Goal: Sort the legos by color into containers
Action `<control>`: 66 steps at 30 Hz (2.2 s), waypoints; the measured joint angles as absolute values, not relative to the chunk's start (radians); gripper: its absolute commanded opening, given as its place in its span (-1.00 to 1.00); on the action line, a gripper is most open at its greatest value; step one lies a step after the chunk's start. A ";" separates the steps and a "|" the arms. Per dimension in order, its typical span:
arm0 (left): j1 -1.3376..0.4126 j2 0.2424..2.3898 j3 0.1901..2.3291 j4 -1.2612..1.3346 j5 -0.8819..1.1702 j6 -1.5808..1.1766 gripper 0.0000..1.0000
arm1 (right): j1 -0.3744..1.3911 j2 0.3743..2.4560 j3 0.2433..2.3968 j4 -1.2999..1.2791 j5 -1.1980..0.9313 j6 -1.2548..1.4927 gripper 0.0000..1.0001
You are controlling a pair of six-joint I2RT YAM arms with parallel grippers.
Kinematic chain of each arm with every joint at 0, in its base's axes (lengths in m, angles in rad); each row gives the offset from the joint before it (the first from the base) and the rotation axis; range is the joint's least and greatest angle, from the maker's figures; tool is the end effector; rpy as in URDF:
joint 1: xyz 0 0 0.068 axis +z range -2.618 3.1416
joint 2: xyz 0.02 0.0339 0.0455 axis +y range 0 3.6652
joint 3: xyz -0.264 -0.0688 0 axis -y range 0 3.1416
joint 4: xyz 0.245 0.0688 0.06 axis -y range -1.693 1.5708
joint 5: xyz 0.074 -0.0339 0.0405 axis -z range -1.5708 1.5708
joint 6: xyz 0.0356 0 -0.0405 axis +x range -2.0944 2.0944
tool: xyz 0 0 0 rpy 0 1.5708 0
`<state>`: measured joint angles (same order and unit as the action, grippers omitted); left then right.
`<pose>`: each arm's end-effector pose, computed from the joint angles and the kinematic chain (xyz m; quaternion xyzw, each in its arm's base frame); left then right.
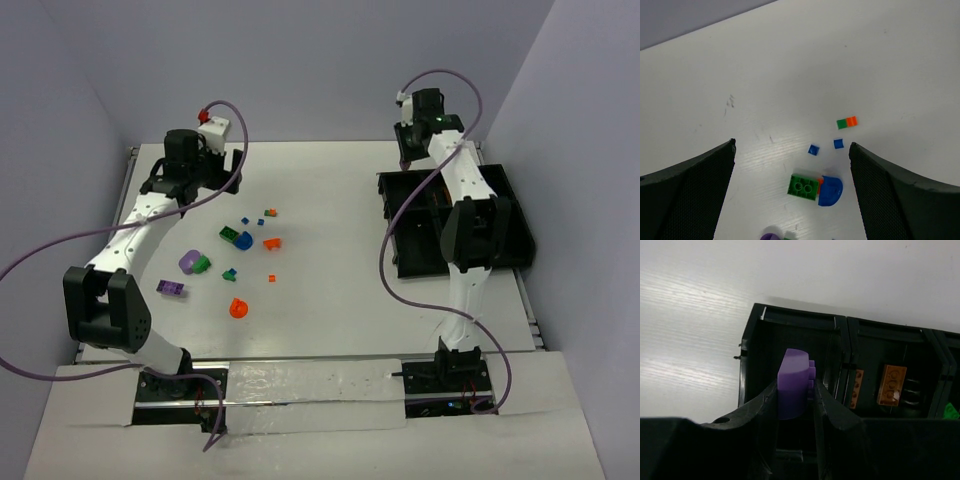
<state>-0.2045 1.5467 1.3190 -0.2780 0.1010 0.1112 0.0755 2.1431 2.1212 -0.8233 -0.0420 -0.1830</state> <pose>0.3533 -0.0769 0.3276 0.1606 0.8457 -0.0671 0.5045 0.4805 0.0378 0.3081 -0.1279 0.9259 0.0005 0.3554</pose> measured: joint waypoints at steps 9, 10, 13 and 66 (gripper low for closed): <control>-0.097 1.580 1.327 -0.392 0.086 0.107 0.98 | 0.105 2.245 2.076 -0.807 0.076 -0.234 -0.83; -0.089 1.584 1.327 -0.404 0.084 0.107 0.98 | 0.107 2.246 2.065 -0.804 0.087 -0.236 -0.77; -0.079 1.593 1.327 -0.435 0.080 0.111 0.95 | 0.109 2.250 2.051 -0.800 0.120 -0.238 -0.75; -0.123 1.842 1.169 -0.358 0.253 0.359 -0.40 | 0.122 2.025 2.189 -0.822 -0.199 -0.097 1.00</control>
